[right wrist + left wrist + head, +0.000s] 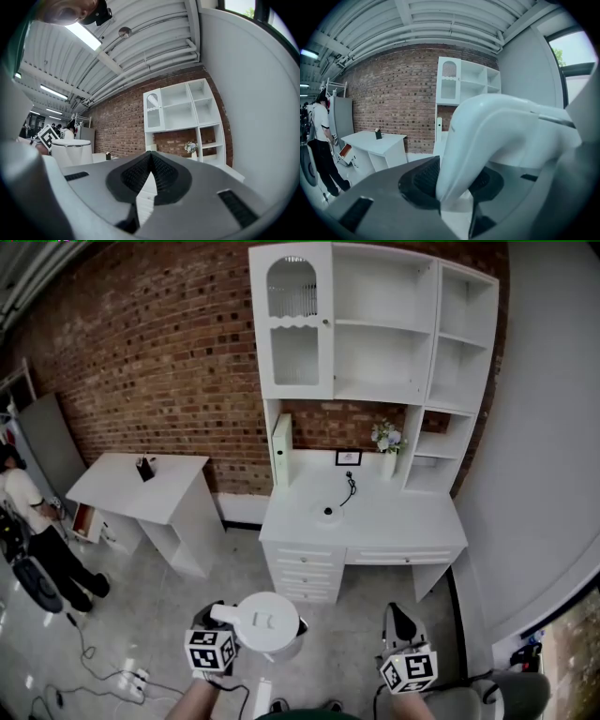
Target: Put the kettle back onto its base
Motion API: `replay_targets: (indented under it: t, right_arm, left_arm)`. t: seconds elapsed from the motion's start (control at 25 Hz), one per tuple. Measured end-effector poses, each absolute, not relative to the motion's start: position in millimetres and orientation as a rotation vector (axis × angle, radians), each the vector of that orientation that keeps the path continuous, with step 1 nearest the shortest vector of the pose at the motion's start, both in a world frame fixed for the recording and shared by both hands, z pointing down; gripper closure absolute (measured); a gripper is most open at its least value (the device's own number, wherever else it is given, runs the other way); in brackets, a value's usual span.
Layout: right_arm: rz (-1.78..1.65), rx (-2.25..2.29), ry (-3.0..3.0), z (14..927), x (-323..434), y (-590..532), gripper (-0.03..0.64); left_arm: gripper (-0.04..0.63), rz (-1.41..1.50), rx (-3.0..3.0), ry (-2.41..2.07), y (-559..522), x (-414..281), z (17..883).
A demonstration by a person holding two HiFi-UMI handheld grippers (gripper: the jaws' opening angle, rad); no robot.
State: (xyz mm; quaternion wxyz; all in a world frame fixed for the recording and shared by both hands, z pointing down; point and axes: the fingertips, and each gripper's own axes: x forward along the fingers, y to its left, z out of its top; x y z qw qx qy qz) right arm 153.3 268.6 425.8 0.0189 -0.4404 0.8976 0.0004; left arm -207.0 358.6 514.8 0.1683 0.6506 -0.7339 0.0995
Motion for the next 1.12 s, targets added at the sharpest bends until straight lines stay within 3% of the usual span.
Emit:
replay_targets:
  t: [0.52, 1.12]
  right_arm:
    - [0.135, -1.362, 2.741, 382.3, 197.4, 213.1, 0.604]
    - [0.022, -1.492, 2.724, 401.9, 174.1, 99.4, 0.604]
  left_arm:
    - [0.445, 0.260, 1.882, -2.137, 295.6, -153.0, 481.0]
    - [0.445, 0.180, 1.909, -2.096, 178.1, -197.8, 486.3]
